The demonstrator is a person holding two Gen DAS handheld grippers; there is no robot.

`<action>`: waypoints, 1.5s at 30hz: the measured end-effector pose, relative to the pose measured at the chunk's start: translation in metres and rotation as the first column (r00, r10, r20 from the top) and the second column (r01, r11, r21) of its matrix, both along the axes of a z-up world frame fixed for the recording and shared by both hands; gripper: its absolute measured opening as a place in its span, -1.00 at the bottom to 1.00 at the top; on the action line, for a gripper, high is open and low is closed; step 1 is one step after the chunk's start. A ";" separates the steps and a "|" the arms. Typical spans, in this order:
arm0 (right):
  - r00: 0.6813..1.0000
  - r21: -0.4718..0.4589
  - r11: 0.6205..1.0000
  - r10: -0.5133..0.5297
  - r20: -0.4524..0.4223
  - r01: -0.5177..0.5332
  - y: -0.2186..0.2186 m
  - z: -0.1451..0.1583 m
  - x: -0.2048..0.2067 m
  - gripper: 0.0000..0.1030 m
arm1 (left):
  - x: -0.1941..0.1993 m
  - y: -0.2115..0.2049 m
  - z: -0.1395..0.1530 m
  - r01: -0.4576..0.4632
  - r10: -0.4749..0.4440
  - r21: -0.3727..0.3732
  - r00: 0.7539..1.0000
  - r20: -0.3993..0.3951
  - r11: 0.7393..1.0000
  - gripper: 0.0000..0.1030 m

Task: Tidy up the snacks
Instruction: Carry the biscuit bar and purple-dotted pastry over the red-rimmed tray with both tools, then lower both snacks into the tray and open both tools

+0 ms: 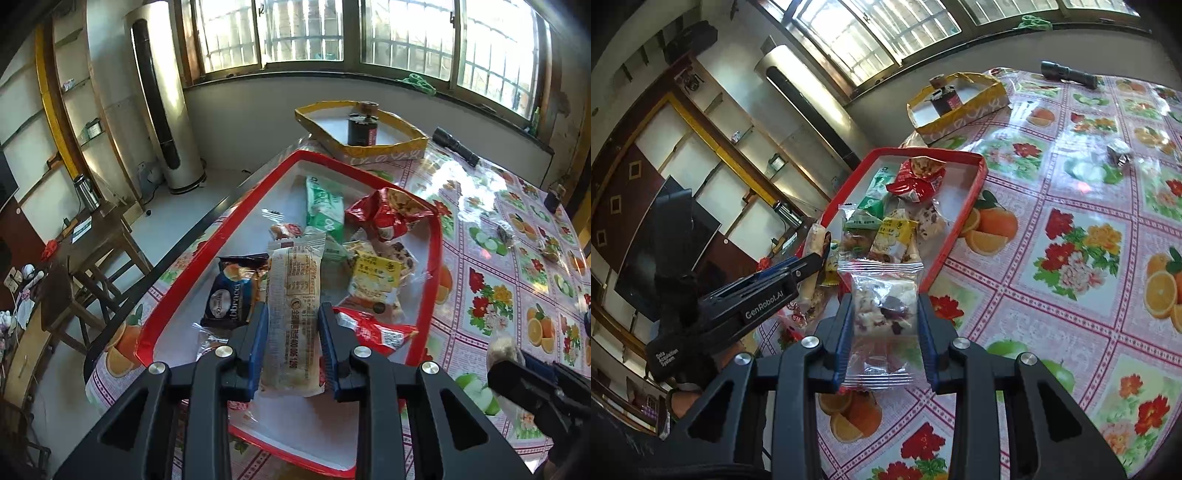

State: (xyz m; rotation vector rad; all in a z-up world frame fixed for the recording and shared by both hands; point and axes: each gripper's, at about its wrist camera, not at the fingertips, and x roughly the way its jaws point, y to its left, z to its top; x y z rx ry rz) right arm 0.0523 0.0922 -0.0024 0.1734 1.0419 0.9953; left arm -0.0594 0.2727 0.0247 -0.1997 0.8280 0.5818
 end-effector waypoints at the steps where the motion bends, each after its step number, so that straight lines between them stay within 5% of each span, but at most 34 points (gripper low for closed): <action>1: 1.000 -0.002 1.000 0.002 0.003 -0.002 0.003 0.000 0.002 -0.33 | 0.000 0.001 -0.001 -0.003 0.003 0.000 1.000 -0.001 1.000 -0.48; 45: 0.997 -0.051 0.998 0.045 0.069 -0.042 0.129 -0.019 0.077 -0.33 | 0.027 0.044 -0.009 -0.086 0.087 0.026 0.996 -0.033 0.996 -0.47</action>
